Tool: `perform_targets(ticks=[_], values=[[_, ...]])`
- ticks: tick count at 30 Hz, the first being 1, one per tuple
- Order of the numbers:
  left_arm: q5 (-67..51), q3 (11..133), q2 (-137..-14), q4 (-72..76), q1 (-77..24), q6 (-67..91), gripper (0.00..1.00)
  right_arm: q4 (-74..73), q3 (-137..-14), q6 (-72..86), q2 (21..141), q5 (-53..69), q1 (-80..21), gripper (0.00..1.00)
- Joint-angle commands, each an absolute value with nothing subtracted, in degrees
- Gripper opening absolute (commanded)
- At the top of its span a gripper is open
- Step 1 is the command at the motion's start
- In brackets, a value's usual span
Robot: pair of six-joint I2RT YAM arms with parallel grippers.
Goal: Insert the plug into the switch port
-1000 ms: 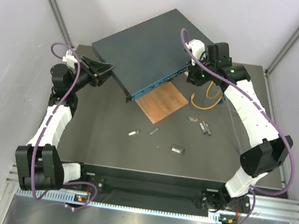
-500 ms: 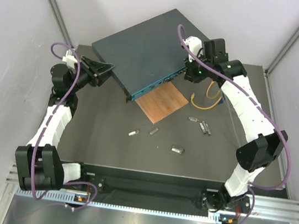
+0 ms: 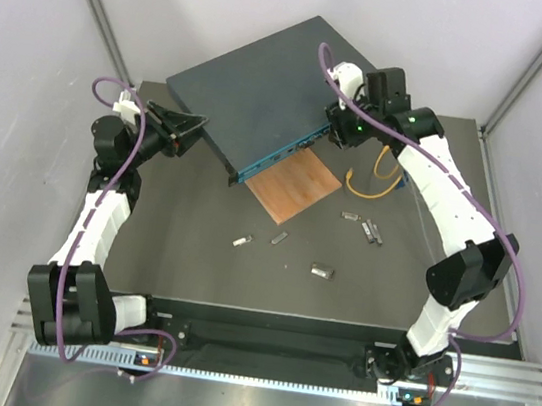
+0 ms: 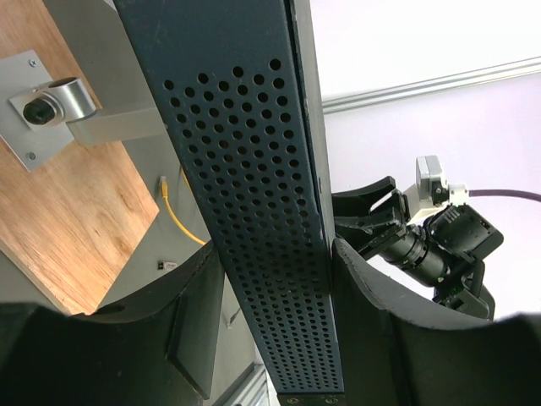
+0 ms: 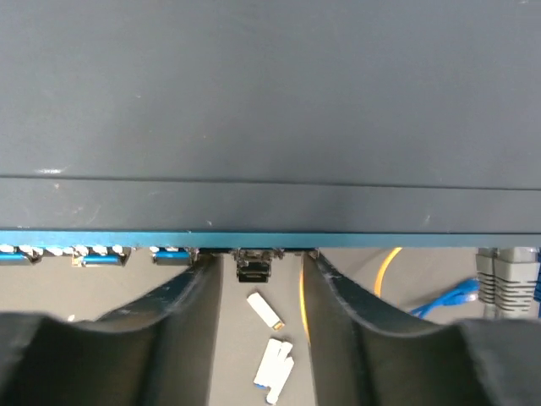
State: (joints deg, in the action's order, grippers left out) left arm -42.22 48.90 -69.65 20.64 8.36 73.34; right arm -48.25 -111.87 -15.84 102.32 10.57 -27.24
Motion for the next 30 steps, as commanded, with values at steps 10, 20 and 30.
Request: perform_targets(ticks=[10,20,30], values=[[-41.66,49.92,-69.26,23.64,7.65,67.85,0.0,-45.88,-102.84,-20.39,93.25,13.09,-25.23,0.55],[-41.75,49.92,-69.26,23.64,7.56,67.76,0.0,-43.51,-100.55,-18.2,91.85,15.21,-22.33,0.37],[-41.57,50.01,-69.35,23.91,7.56,67.76,0.0,-37.97,-101.51,-13.71,93.6,16.96,-22.41,0.28]])
